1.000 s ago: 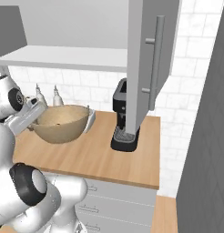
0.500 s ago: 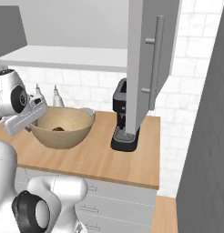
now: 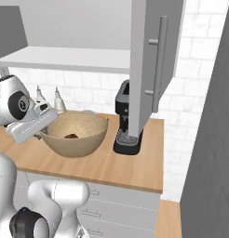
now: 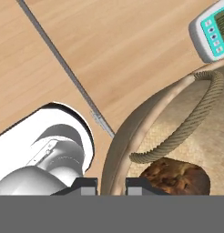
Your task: Open the cabinet, pick up the bread from the cabinet and place it in the basket. Then move the basket to the dining counter.
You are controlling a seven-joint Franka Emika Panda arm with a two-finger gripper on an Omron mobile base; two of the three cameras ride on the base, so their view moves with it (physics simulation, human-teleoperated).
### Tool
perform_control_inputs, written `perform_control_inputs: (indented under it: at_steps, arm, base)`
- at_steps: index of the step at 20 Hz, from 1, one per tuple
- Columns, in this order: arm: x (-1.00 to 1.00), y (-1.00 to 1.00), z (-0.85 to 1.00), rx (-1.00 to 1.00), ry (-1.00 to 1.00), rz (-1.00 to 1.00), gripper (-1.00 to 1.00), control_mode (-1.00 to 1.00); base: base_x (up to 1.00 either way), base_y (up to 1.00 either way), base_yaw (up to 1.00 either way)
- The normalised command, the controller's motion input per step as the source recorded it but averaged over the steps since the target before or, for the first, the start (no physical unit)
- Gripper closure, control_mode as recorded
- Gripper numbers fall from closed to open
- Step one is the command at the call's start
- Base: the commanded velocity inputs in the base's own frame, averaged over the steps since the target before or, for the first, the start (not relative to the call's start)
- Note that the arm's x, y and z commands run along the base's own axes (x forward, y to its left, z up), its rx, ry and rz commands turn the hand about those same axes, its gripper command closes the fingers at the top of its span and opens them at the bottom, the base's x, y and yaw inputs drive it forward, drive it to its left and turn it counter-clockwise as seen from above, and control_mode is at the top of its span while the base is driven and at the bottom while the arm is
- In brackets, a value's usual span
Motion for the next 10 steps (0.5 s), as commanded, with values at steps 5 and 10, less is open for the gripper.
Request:
perform_control_inputs:
  at_steps: [5,10]
  arm:
    - [0.01,-0.01,-0.02,0.0,0.02,-0.03,1.0,-1.0]
    - [0.0,0.0,0.0,0.0,0.0,0.0,1.0,-1.0]
  base:
    - [0.0,0.0,0.0]
    - [0.0,0.0,0.0]
